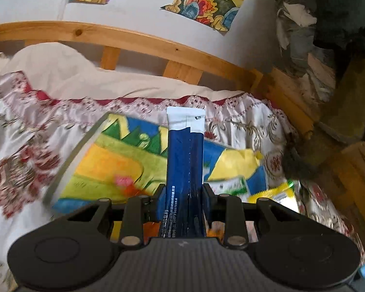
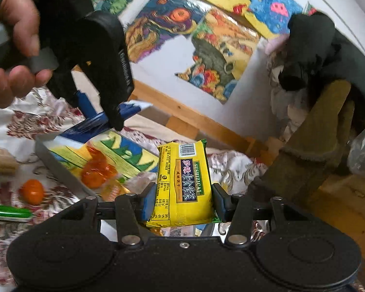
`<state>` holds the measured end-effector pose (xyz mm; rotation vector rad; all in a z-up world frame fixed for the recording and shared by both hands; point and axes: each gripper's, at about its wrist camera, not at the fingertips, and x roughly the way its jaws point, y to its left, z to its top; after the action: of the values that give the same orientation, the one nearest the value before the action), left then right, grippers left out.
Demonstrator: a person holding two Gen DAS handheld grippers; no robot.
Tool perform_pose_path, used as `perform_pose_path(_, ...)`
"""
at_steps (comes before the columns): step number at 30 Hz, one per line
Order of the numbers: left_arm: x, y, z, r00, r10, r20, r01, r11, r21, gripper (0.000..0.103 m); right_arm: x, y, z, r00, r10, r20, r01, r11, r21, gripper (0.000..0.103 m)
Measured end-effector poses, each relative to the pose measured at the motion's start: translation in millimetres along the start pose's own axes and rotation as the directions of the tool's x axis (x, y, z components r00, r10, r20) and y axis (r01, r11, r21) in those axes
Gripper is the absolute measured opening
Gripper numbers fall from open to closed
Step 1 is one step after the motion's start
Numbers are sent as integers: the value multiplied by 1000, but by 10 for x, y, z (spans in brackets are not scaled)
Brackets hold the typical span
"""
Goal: Organize snacks
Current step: 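Lower both packs into the grey tray and open both grippers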
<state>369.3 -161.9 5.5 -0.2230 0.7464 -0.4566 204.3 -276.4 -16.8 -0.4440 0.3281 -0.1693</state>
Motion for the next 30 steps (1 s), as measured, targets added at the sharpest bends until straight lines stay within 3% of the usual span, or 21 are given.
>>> perform_pose_path(10, 764, -195, 86, 994, 47, -99, -45, 999, 21, 33, 553, -181, -111, 987, 73, -141, -61, 995, 84, 50)
perform_pose_path(25, 935, -300, -27, 979, 146, -139, -138, 988, 68, 38, 690, -169, -217, 972, 104, -209, -78, 989, 129, 51)
perform_pose_path(28, 908, -315, -33, 978, 158, -139, -149, 986, 72, 45, 685, -198, -205, 973, 108, -201, -78, 985, 151, 57)
perform_pose_path(30, 842, -334, -42, 979, 164, -123, -155, 985, 81, 57, 661, -208, -197, 975, 106, -193, -76, 984, 158, 72)
